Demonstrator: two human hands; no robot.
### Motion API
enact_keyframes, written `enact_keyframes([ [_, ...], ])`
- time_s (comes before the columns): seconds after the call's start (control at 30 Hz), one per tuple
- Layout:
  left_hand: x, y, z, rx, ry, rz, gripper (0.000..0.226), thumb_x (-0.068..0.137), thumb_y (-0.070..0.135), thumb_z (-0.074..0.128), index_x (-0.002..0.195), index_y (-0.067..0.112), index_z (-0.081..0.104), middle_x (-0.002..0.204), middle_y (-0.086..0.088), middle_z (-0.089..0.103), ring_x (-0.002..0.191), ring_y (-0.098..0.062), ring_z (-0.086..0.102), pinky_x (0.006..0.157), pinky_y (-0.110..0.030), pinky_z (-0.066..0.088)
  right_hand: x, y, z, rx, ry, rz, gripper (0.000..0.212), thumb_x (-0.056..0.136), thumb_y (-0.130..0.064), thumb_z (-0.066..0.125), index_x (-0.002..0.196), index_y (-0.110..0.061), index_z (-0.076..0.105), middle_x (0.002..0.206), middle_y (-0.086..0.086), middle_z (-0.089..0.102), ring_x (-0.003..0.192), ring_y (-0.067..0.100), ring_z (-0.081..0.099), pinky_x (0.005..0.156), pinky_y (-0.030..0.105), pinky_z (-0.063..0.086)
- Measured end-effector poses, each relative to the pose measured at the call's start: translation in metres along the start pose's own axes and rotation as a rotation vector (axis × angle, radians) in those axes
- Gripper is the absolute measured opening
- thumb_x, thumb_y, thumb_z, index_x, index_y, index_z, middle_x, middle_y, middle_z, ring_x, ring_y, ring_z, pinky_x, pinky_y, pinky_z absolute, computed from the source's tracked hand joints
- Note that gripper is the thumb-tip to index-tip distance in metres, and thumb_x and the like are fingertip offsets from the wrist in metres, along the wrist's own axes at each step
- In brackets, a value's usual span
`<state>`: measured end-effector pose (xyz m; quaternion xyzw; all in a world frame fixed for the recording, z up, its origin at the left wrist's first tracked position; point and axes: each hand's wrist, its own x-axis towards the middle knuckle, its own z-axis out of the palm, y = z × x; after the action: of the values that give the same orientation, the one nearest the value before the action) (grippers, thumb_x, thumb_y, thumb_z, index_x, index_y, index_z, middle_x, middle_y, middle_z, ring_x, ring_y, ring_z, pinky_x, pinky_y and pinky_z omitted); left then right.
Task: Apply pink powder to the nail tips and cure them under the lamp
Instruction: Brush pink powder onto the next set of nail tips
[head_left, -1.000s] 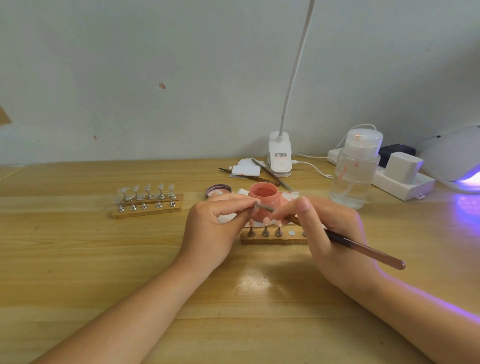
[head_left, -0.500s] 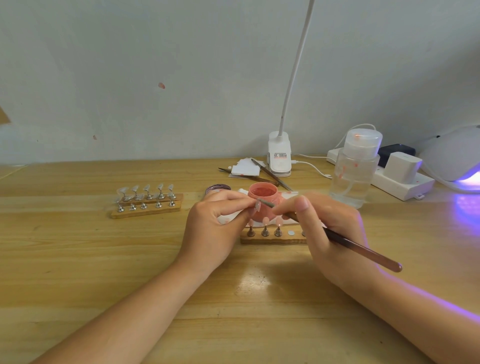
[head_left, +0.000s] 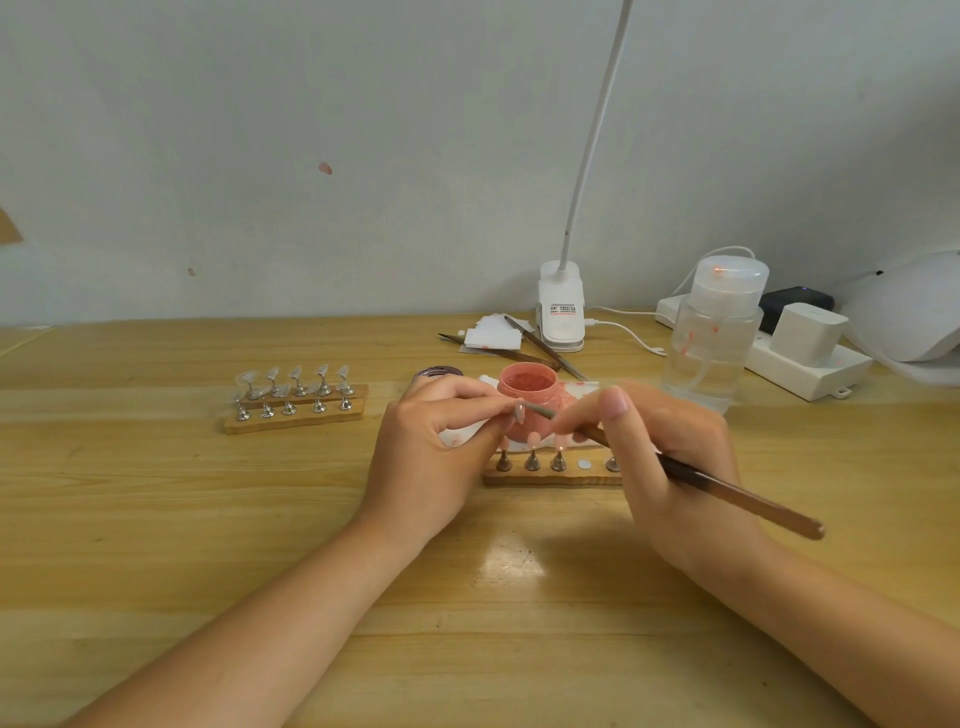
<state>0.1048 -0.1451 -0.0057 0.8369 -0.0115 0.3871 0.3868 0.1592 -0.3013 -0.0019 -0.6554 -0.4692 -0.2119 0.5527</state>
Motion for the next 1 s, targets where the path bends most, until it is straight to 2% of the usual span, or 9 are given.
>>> enact_keyframes([
  [0.1, -0.0001, 0.0001, -0.0003, 0.031, 0.010, 0.026, 0.019, 0.073, 0.000, 0.072, 0.085, 0.014, 0.074, 0.081, 0.007, 0.065, 0.084, -0.003, 0.051, 0.077, -0.001, 0.030, -0.0011, 0.0017, 0.0002, -0.003, -0.033, 0.037, 0.053, 0.095, -0.038, 0.034, 0.074, -0.007, 0.072, 0.074, -0.003, 0.069, 0.072, 0.008, 0.065, 0.064, 0.029, 0.051],
  [0.17, -0.0001, -0.0001, 0.0002, 0.043, 0.016, 0.029, 0.023, 0.073, 0.000, 0.072, 0.086, 0.019, 0.072, 0.081, 0.010, 0.064, 0.084, -0.003, 0.050, 0.078, -0.002, 0.030, -0.0013, 0.0011, -0.0003, 0.008, -0.017, 0.025, 0.060, 0.096, -0.042, 0.031, 0.069, -0.006, 0.071, 0.068, -0.004, 0.067, 0.065, 0.006, 0.062, 0.059, 0.025, 0.049],
  [0.27, -0.0004, -0.0013, 0.0003, 0.050, 0.026, 0.022, 0.022, 0.073, 0.000, 0.072, 0.086, 0.017, 0.073, 0.082, 0.010, 0.064, 0.084, -0.001, 0.049, 0.078, -0.002, 0.030, 0.0003, -0.0002, 0.0001, -0.047, -0.002, -0.011, 0.053, 0.096, -0.036, 0.032, 0.074, -0.008, 0.071, 0.075, -0.012, 0.065, 0.073, 0.003, 0.063, 0.066, 0.019, 0.047],
  [0.37, -0.0005, -0.0015, 0.0001, 0.068, 0.025, 0.033, 0.020, 0.072, 0.001, 0.072, 0.085, 0.016, 0.074, 0.082, 0.008, 0.065, 0.085, -0.001, 0.049, 0.078, -0.003, 0.031, -0.0012, 0.0016, 0.0001, -0.021, -0.035, 0.035, 0.054, 0.095, -0.038, 0.033, 0.073, -0.006, 0.072, 0.073, -0.003, 0.069, 0.071, 0.007, 0.064, 0.064, 0.028, 0.051],
  [0.5, -0.0003, -0.0011, 0.0004, 0.074, 0.027, 0.029, 0.021, 0.073, 0.001, 0.072, 0.085, 0.018, 0.073, 0.082, 0.007, 0.065, 0.084, -0.002, 0.049, 0.079, -0.007, 0.033, -0.0002, -0.0001, 0.0000, -0.033, 0.002, -0.008, 0.056, 0.096, -0.038, 0.031, 0.072, -0.007, 0.071, 0.073, -0.011, 0.065, 0.070, 0.003, 0.062, 0.063, 0.019, 0.048],
  [0.67, -0.0001, 0.0000, 0.0001, 0.066, 0.017, 0.010, 0.018, 0.073, 0.003, 0.072, 0.084, 0.017, 0.074, 0.082, 0.006, 0.066, 0.085, -0.005, 0.050, 0.079, -0.009, 0.033, -0.0015, 0.0012, 0.0001, -0.008, -0.032, 0.046, 0.058, 0.095, -0.041, 0.032, 0.070, -0.007, 0.072, 0.070, -0.005, 0.067, 0.068, 0.006, 0.063, 0.061, 0.026, 0.050],
  [0.8, 0.0000, 0.0000, 0.0002, 0.062, 0.028, 0.012, 0.018, 0.073, 0.002, 0.073, 0.086, 0.014, 0.074, 0.081, 0.005, 0.065, 0.085, -0.006, 0.050, 0.078, -0.008, 0.034, 0.0006, -0.0015, 0.0005, -0.055, 0.007, -0.024, 0.049, 0.096, -0.034, 0.034, 0.075, -0.010, 0.071, 0.076, -0.017, 0.063, 0.073, -0.001, 0.062, 0.066, 0.015, 0.046],
  [0.87, -0.0005, -0.0002, 0.0000, 0.063, 0.024, 0.014, 0.018, 0.072, 0.002, 0.073, 0.086, 0.014, 0.074, 0.081, 0.005, 0.065, 0.085, -0.005, 0.050, 0.078, -0.007, 0.033, -0.0006, 0.0002, 0.0003, -0.063, -0.009, 0.002, 0.045, 0.095, -0.032, 0.038, 0.075, -0.009, 0.072, 0.077, -0.012, 0.066, 0.074, 0.002, 0.063, 0.067, 0.018, 0.048],
  [1.0, -0.0006, -0.0003, 0.0005, 0.064, 0.030, 0.006, 0.018, 0.073, 0.003, 0.073, 0.085, 0.017, 0.074, 0.081, 0.006, 0.065, 0.085, -0.004, 0.050, 0.079, -0.002, 0.029, -0.0012, -0.0005, 0.0004, -0.034, -0.001, -0.006, 0.060, 0.096, -0.041, 0.031, 0.069, -0.006, 0.070, 0.070, -0.008, 0.066, 0.067, 0.005, 0.062, 0.061, 0.023, 0.048],
])
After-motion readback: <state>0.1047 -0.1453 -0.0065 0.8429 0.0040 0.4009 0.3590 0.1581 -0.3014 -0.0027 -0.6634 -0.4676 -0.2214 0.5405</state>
